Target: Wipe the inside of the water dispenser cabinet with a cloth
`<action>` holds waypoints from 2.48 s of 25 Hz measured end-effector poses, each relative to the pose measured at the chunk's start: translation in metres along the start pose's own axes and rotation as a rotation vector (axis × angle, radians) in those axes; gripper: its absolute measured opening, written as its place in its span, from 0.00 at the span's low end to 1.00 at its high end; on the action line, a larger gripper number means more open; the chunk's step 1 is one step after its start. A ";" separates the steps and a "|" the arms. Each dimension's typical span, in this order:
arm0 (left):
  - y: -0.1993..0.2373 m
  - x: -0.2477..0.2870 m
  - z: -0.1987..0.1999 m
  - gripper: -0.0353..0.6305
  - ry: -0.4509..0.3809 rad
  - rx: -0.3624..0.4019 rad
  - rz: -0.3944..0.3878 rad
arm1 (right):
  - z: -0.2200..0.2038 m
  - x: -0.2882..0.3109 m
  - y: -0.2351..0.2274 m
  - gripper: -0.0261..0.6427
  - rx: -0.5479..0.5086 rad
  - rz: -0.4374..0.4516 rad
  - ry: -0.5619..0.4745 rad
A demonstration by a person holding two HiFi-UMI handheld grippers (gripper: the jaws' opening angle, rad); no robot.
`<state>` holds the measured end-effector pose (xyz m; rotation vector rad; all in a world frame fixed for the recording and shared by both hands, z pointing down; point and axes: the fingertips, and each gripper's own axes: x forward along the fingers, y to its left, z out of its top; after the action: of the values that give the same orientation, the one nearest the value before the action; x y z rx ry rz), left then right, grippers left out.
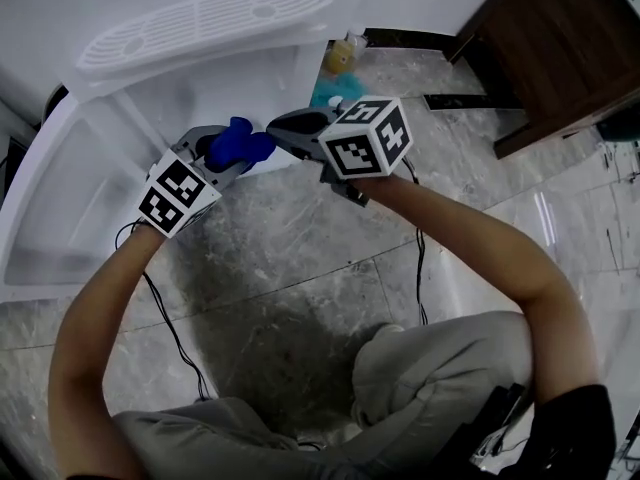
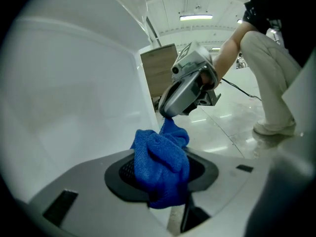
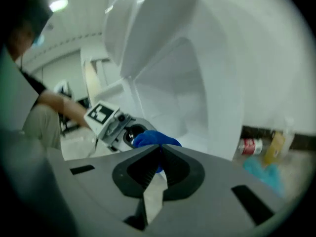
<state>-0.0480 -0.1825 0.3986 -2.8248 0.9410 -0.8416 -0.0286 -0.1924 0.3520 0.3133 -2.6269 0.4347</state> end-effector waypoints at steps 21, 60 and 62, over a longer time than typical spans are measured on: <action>0.074 0.080 -0.040 0.31 0.095 -0.023 0.164 | -0.037 -0.021 -0.050 0.05 -0.234 -0.224 0.063; 0.136 0.148 -0.059 0.30 0.395 0.240 0.290 | -0.112 -0.019 -0.003 0.04 -0.153 -0.058 0.213; 0.128 0.146 -0.060 0.30 0.381 0.222 0.295 | -0.110 -0.015 -0.003 0.04 -0.148 -0.053 0.209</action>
<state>-0.0507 -0.3622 0.4928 -2.3064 1.1813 -1.3683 0.0294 -0.1542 0.4383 0.2734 -2.4243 0.2394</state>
